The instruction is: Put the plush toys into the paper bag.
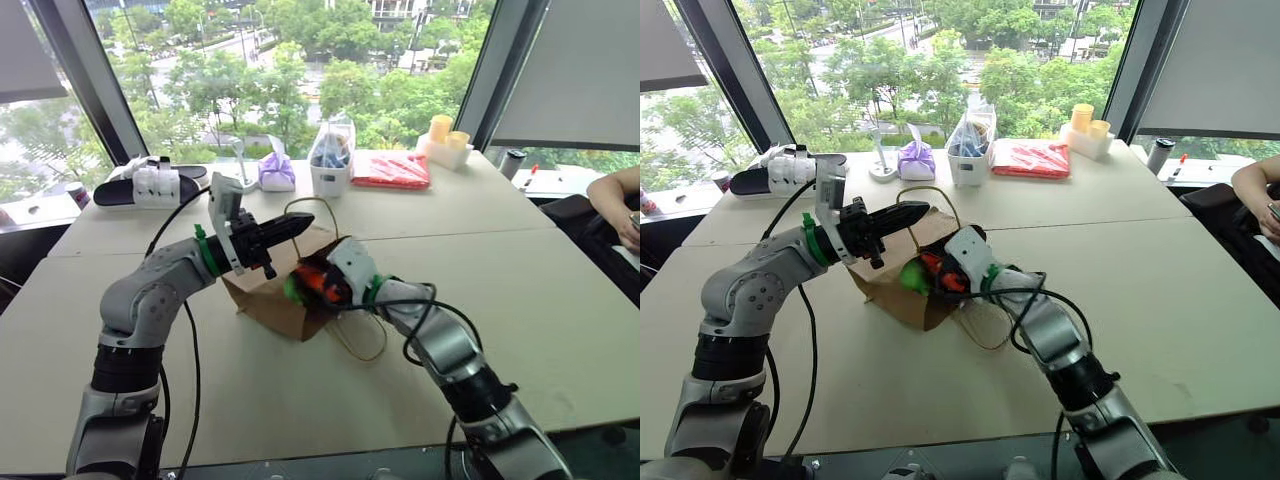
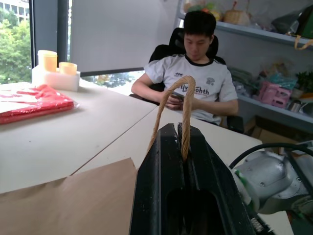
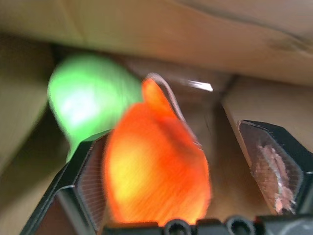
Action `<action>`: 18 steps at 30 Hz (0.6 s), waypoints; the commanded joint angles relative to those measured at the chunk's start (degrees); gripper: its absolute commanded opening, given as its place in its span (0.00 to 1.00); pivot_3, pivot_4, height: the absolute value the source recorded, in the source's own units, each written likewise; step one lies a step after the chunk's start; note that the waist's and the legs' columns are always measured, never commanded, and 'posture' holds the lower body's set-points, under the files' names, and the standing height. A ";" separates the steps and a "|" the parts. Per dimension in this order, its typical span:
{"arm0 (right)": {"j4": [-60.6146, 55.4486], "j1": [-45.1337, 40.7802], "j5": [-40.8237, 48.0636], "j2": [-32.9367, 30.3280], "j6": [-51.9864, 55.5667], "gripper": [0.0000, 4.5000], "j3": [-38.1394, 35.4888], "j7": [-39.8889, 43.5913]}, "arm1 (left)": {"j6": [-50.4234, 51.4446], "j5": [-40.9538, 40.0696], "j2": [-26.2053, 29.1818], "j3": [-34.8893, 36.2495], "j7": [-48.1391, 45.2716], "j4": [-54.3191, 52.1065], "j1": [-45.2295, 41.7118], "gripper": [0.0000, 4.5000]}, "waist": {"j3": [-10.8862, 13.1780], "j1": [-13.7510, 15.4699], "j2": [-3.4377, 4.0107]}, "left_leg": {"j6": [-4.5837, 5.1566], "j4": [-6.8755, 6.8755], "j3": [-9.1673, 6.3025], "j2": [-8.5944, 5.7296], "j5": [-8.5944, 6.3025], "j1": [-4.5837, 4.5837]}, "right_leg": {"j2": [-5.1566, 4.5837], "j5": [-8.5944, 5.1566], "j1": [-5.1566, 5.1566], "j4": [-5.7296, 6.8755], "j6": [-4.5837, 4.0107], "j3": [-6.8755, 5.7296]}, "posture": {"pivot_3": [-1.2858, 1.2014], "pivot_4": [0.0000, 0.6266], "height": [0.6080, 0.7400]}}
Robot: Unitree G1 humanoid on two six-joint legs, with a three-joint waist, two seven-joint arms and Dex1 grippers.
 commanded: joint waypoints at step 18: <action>-8.48 17.55 3.33 -6.20 3.82 0.99 -6.78 -3.13 | 0.40 -0.93 0.22 0.79 -1.20 1.41 -3.01 0.00 | -0.02 0.12 -0.03 | 0.31 0.04 0.09 0.01 -0.17 0.10 | 0.00 0.00 0.15 -0.03 0.00 -0.02 | 0.52 0.24 1.00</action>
